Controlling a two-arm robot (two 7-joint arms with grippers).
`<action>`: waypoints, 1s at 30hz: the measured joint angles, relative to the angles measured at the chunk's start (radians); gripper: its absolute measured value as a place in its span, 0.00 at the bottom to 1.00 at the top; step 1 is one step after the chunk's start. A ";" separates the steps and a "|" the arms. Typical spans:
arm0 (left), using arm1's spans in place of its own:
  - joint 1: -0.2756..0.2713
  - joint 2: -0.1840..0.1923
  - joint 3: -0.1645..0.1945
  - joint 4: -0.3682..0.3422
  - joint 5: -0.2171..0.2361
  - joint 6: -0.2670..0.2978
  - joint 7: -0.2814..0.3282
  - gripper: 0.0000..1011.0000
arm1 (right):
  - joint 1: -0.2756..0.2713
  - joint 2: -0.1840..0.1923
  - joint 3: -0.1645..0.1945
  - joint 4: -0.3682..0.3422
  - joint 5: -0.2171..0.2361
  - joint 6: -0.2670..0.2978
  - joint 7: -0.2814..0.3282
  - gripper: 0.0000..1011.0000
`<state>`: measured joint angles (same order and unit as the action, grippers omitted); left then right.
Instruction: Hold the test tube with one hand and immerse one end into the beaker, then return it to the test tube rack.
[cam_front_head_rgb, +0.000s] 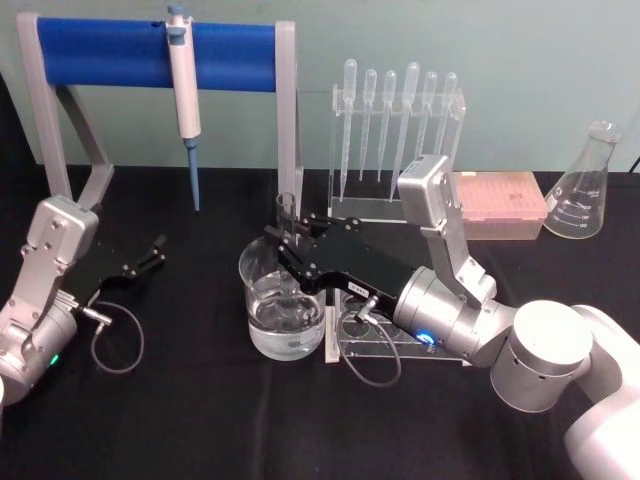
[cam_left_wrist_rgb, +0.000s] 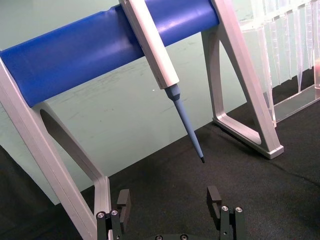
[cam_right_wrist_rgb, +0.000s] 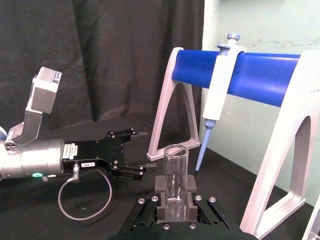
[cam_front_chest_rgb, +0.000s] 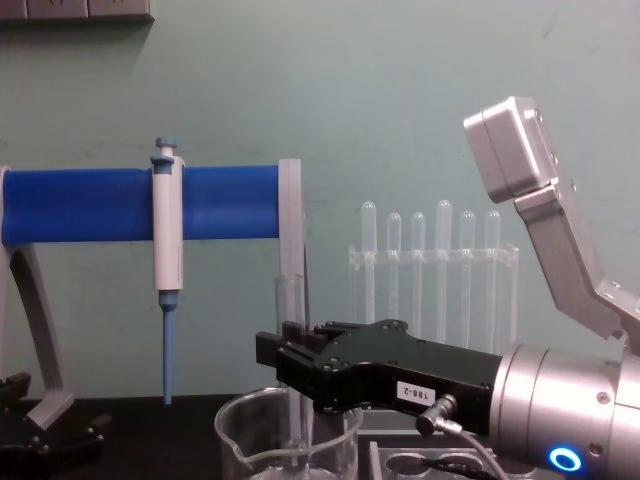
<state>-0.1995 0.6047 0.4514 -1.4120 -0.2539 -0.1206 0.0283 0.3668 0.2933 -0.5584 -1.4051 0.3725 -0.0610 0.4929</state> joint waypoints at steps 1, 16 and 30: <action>0.000 0.000 0.000 0.000 0.000 0.000 0.000 0.99 | 0.000 0.000 0.000 0.000 0.000 0.000 0.000 0.22; 0.000 0.000 0.000 0.000 0.000 0.000 0.000 0.99 | 0.000 0.000 0.000 0.000 0.000 0.000 0.000 0.22; 0.000 0.000 0.000 0.000 0.000 0.000 0.000 0.99 | 0.000 0.000 0.000 0.000 0.000 0.000 0.000 0.22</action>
<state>-0.1995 0.6047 0.4514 -1.4120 -0.2539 -0.1206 0.0283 0.3668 0.2933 -0.5584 -1.4052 0.3725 -0.0610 0.4929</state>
